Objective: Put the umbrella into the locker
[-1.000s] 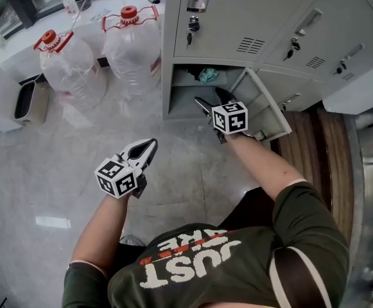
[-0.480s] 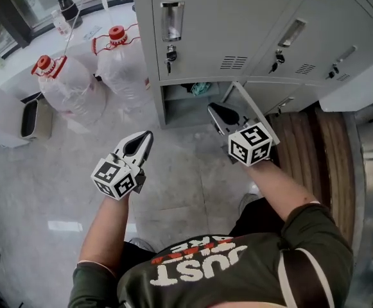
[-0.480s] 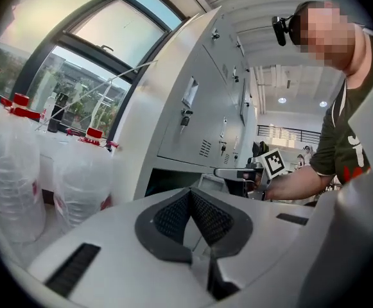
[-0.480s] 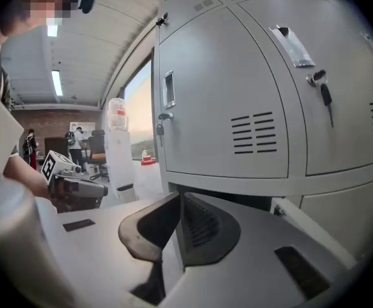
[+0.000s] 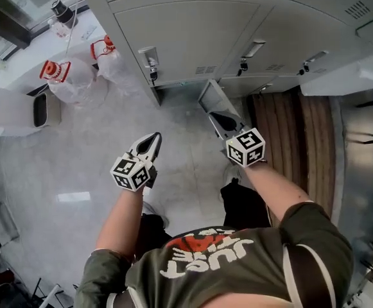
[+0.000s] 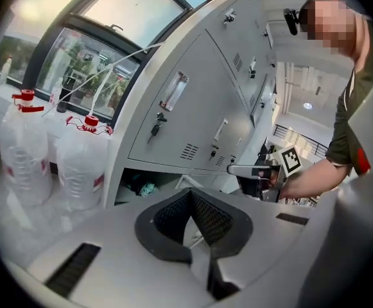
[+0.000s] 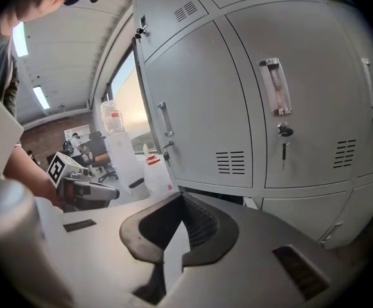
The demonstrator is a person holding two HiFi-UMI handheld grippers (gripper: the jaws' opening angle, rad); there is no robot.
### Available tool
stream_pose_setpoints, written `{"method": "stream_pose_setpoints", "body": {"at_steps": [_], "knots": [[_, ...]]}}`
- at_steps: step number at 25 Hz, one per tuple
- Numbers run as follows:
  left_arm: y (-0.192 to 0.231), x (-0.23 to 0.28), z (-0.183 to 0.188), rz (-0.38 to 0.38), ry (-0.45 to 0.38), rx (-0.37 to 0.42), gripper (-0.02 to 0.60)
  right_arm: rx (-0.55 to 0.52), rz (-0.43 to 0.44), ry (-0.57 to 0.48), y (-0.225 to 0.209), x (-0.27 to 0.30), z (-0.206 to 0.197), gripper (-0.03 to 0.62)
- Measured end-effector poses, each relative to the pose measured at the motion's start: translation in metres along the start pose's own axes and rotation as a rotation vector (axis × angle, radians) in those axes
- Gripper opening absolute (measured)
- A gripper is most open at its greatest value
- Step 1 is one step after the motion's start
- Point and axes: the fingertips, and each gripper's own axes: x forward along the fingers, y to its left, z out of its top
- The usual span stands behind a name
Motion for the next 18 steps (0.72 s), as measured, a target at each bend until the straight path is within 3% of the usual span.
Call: {"method": "stream_pose_setpoints", "body": {"at_steps": [4, 14, 18], "knots": [[-0.049, -0.022, 0.026, 0.02, 0.044, -0.066, 0.008, 0.054, 0.004, 0.044, 0.009, -0.046, 0.023, 0.034], [-0.149, -0.112, 0.087, 0.01, 0.123, -0.044, 0.008, 0.067, 0.035, 0.121, 0.08, -0.119, 0.084, 0.034], [-0.175, -0.157, 0.11, -0.012, 0.142, -0.003, 0.008, 0.053, 0.038, 0.147, 0.116, -0.148, 0.106, 0.034]]}}
